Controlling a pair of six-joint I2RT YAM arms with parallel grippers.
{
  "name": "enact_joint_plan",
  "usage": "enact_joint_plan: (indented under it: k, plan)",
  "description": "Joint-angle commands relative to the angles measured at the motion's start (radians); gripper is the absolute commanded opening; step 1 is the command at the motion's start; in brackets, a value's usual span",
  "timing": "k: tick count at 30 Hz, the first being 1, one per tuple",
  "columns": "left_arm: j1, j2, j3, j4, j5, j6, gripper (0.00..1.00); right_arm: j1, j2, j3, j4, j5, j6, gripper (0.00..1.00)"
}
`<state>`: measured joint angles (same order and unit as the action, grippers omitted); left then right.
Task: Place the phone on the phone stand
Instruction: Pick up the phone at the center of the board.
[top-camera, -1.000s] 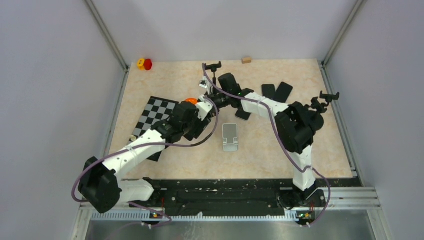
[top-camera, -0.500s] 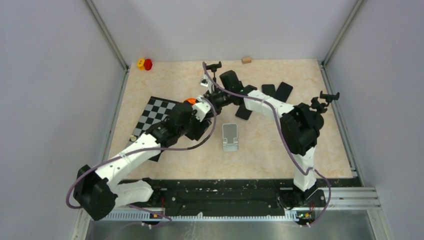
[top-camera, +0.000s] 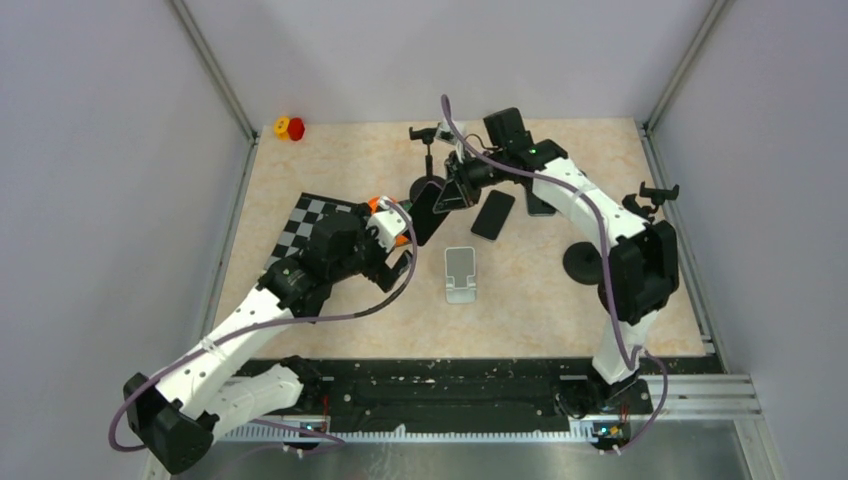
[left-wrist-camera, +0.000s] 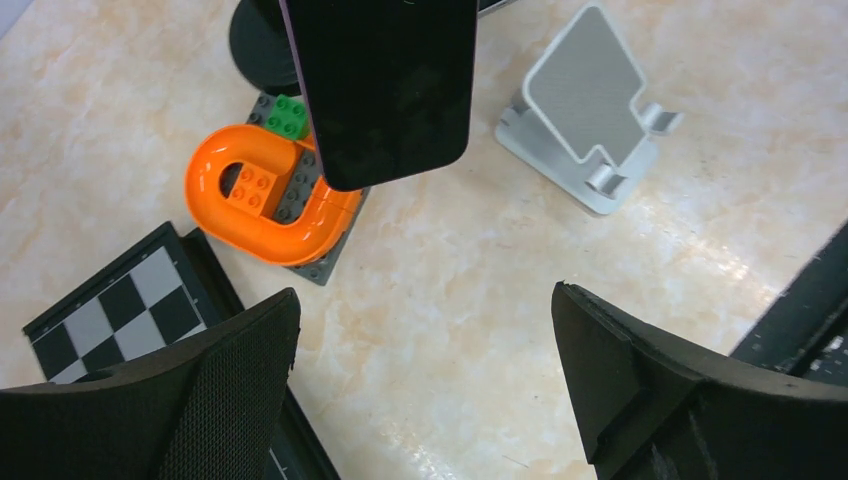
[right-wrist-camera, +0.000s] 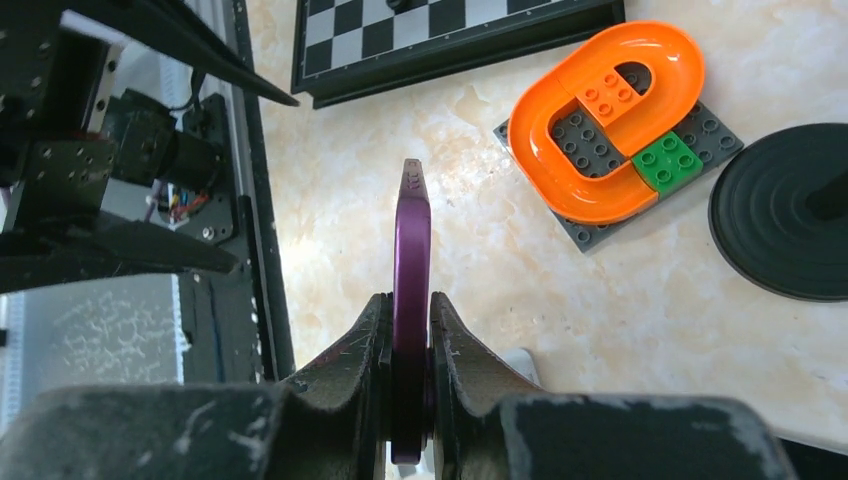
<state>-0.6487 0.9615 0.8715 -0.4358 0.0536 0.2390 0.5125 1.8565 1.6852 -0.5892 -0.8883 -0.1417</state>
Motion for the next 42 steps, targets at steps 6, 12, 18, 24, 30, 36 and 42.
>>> enact_joint_plan:
  k: [6,12,18,24,30,36,42]
  plan:
    - [0.01,-0.048,0.112,-0.049,0.26,0.025,0.99,0.012,-0.249,0.003,-0.129,-0.003,-0.246,0.0]
    - [0.023,0.035,0.234,-0.034,0.32,0.054,0.99,0.012,-0.316,-0.037,-0.188,-0.037,-0.329,0.0]
    - [0.035,0.173,0.32,-0.045,0.498,0.072,0.99,0.012,-0.367,-0.056,-0.224,-0.03,-0.39,0.0]
    - [0.036,0.313,0.391,-0.041,0.622,0.08,0.91,0.011,-0.393,-0.066,-0.238,-0.063,-0.422,0.0]
    - [0.036,0.432,0.438,-0.02,0.751,0.025,0.35,0.007,-0.394,-0.07,-0.219,-0.081,-0.405,0.0]
    - [0.082,0.44,0.382,0.122,0.858,-0.124,0.0,-0.074,-0.43,-0.156,0.003,-0.1,-0.201,0.05]
    - [0.158,0.429,0.205,0.613,1.005,-0.466,0.0,-0.142,-0.467,-0.303,0.323,-0.216,0.075,0.57]
